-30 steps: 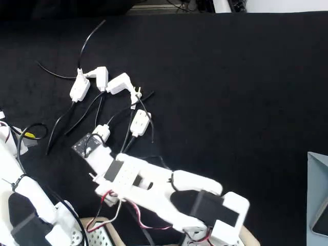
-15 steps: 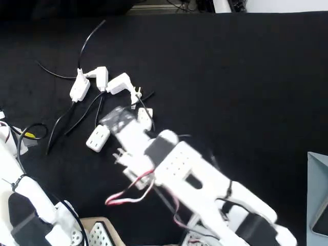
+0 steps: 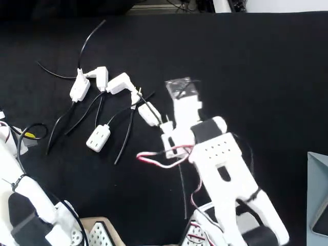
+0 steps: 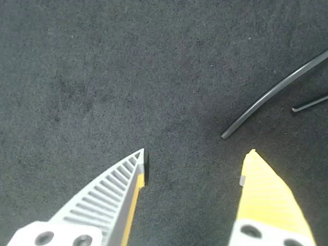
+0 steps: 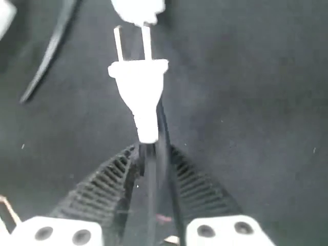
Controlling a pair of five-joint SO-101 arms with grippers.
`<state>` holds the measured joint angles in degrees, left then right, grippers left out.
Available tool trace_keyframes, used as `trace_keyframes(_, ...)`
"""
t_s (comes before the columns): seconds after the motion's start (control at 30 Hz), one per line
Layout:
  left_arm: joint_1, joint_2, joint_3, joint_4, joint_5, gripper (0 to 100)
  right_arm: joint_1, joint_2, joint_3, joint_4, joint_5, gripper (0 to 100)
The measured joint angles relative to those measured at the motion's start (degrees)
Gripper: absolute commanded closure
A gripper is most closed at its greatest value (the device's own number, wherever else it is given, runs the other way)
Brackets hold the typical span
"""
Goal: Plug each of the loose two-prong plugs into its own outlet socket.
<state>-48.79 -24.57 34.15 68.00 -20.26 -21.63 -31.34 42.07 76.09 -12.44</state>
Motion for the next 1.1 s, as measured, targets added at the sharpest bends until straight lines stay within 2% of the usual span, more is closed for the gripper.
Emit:
trace_keyframes(0.17, 0.0, 0.0, 0.0, 0.0, 0.0, 70, 2.5, 5.0, 0.0, -4.2, -9.3, 87.5)
trace_keyframes(0.3, 0.0, 0.0, 0.0, 0.0, 0.0, 70, 2.9, 5.4, 0.0, -5.1, -9.0, 87.7)
trace_keyframes(0.4, 0.0, 0.0, 0.0, 0.0, 0.0, 70, 5.0, 5.1, -0.3, -5.2, -1.4, 87.7)
trace_keyframes(0.6, 0.0, 0.0, 0.0, 0.0, 0.0, 70, 7.4, 2.0, -0.2, -5.2, 23.3, 87.5)
trace_keyframes(0.67, 0.0, 0.0, 0.0, 0.0, 0.0, 70, 7.0, 1.9, 1.0, -5.6, 25.9, 87.4)
trace_keyframes(0.8, 0.0, 0.0, 0.0, 0.0, 0.0, 70, 2.3, 2.6, 1.6, -7.3, 21.1, 87.4)
trace_keyframes(0.93, 1.0, 0.0, 0.2, 0.0, 0.0, 70, -3.2, 6.6, 4.3, -13.9, 14.2, 87.4)
trace_keyframes(1.1, 3.9, 0.0, 2.0, 0.0, 0.0, 70, -5.9, 15.0, 5.6, -23.2, 11.8, 87.4)
